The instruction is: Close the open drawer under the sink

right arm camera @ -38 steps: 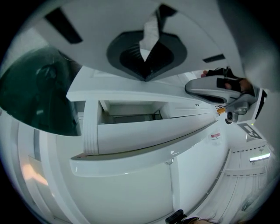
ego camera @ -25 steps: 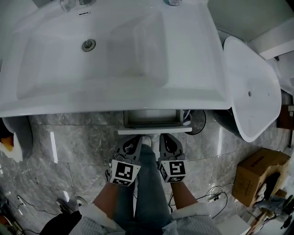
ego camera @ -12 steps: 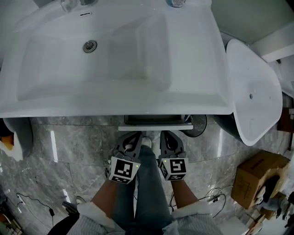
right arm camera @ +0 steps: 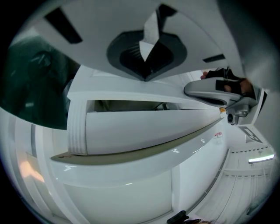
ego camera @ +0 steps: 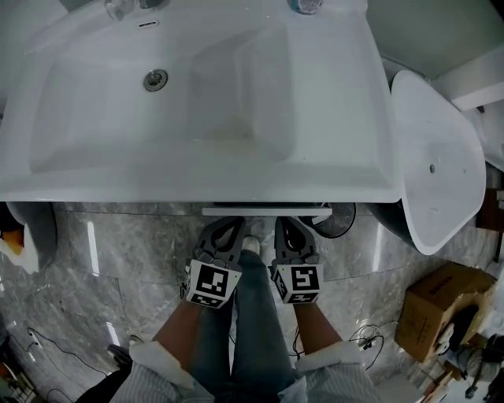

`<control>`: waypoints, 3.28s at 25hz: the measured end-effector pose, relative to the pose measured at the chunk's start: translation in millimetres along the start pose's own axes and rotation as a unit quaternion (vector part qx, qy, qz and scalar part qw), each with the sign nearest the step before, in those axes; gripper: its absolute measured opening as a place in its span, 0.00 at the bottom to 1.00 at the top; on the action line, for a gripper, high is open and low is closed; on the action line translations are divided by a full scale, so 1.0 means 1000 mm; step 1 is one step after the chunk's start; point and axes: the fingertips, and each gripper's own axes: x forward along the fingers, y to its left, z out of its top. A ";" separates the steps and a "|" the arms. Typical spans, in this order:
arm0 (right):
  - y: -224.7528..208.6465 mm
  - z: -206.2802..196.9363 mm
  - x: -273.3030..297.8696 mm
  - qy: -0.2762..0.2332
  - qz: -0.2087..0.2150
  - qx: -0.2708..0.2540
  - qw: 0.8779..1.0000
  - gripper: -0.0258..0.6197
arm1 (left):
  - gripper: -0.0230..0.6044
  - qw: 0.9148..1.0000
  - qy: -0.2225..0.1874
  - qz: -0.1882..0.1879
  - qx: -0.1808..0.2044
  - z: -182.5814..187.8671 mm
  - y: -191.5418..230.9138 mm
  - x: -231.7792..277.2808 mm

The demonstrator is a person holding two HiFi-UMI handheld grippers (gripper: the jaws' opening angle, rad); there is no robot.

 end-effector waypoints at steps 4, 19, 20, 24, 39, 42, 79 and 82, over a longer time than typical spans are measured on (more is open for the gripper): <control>-0.003 0.005 0.009 -0.005 0.006 -0.013 1.000 0.05 | 0.06 1.000 0.000 -0.003 0.008 -0.001 0.004 0.009; -0.014 0.023 0.037 -0.020 0.006 -0.035 0.999 0.05 | 0.06 0.999 -0.010 -0.005 0.034 0.015 0.026 0.032; -0.014 0.024 0.038 -0.022 0.005 -0.035 0.999 0.05 | 0.06 0.999 -0.010 -0.006 0.036 0.016 0.027 0.033; -0.016 0.027 0.042 -0.027 0.000 -0.033 0.999 0.05 | 0.06 0.999 -0.012 -0.009 0.043 0.019 0.031 0.037; -0.019 0.029 0.038 -0.028 -0.016 -0.030 0.999 0.05 | 0.06 0.998 -0.019 -0.005 0.055 0.032 0.023 0.036; -0.019 0.029 0.027 -0.022 -0.018 -0.034 0.999 0.05 | 0.06 0.998 -0.023 -0.011 0.059 0.036 0.015 0.028; 0.081 0.324 -0.198 -0.154 0.134 -0.039 0.978 0.06 | 0.06 0.977 -0.212 -0.010 -0.019 0.350 -0.053 -0.201; 0.091 0.333 -0.212 -0.154 0.147 -0.060 0.975 0.06 | 0.06 0.974 -0.225 -0.018 -0.022 0.360 -0.062 -0.220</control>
